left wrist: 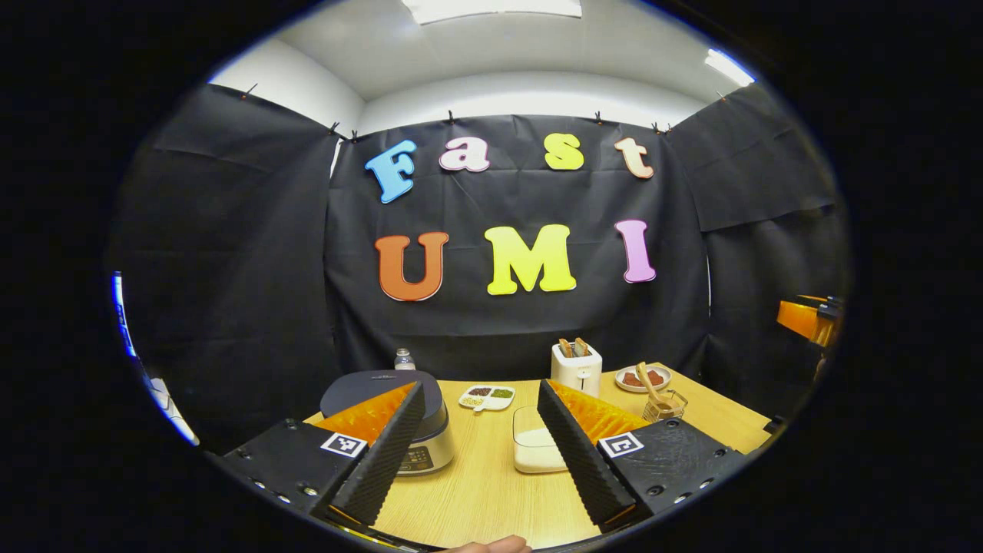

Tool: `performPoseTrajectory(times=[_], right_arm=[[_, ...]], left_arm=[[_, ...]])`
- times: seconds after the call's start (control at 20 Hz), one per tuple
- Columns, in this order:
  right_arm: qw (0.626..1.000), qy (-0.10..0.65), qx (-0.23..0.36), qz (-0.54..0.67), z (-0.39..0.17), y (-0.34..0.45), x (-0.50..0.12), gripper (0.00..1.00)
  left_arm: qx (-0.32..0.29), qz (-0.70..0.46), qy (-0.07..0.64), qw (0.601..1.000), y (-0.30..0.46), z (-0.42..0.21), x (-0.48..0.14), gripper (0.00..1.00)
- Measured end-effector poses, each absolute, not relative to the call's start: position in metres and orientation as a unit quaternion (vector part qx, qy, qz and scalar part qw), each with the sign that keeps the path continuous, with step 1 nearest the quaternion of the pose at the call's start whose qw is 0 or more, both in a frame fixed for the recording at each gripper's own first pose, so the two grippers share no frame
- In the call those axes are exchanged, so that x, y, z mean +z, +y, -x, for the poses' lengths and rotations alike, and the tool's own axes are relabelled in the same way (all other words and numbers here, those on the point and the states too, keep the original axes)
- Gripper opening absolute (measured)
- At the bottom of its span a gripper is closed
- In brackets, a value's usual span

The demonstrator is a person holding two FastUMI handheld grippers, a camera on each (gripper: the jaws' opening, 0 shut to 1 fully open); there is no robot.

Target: Close the left gripper, press the button to open the rice cooker; take a wooden spoon from the chopstick holder with the right hand, scoop a spoonful of rice and pour it into the rice cooker, then put the wooden spoon back into the chopstick holder.

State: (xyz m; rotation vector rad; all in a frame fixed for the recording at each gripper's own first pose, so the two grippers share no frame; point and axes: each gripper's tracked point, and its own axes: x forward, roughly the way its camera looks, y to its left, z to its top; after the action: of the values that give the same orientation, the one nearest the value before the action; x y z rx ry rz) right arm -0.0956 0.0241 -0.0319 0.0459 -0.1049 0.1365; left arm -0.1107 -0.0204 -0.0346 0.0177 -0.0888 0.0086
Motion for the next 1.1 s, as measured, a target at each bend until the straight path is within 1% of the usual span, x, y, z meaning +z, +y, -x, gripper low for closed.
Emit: performPoseTrajectory(times=[0.05,0.2,0.25,0.3,0.4,0.45,0.5,0.55,0.6,0.75,1.1], right_arm=[[0.996,-0.053,0.069,-0.02,0.098,0.023,-0.031,0.92],[0.996,-0.049,0.071,-0.013,0.101,0.021,-0.034,0.92],[0.996,-0.046,0.071,-0.013,0.102,0.021,-0.037,0.92],[0.996,-0.043,0.072,-0.012,0.103,0.02,-0.038,0.95],[0.996,-0.04,0.074,-0.013,0.106,0.02,-0.041,0.95],[0.996,-0.041,0.076,-0.016,0.108,0.02,-0.041,0.92],[0.996,-0.042,0.077,-0.018,0.11,0.02,-0.041,0.95],[0.996,-0.044,0.077,-0.019,0.111,0.019,-0.04,0.95],[0.996,-0.047,0.078,-0.019,0.112,0.019,-0.039,0.92],[0.995,-0.051,0.081,-0.019,0.114,0.021,-0.039,0.95],[0.994,-0.045,0.098,-0.027,0.111,0.034,-0.044,0.95]], left_arm=[[-0.002,-0.009,-0.046,0.999,-0.027,0.118,-0.034,0.94],[-0.006,-0.03,-0.06,0.998,-0.032,0.137,-0.025,0.95],[-0.001,-0.038,-0.07,0.997,-0.032,0.143,-0.019,0.95],[0.004,-0.045,-0.078,0.996,-0.031,0.148,-0.015,0.96],[-0.004,-0.041,-0.081,0.996,-0.039,0.156,-0.016,0.95],[-0.008,-0.037,-0.083,0.996,-0.042,0.158,-0.016,0.95],[-0.012,-0.032,-0.083,0.996,-0.045,0.159,-0.015,0.95],[-0.013,-0.028,-0.08,0.996,-0.045,0.16,-0.016,0.95],[-0.013,-0.026,-0.077,0.997,-0.044,0.16,-0.017,0.95],[-0.015,-0.019,-0.076,0.997,-0.042,0.16,-0.017,0.95],[-0.024,-0.004,-0.079,0.997,-0.043,0.161,-0.015,0.95]])
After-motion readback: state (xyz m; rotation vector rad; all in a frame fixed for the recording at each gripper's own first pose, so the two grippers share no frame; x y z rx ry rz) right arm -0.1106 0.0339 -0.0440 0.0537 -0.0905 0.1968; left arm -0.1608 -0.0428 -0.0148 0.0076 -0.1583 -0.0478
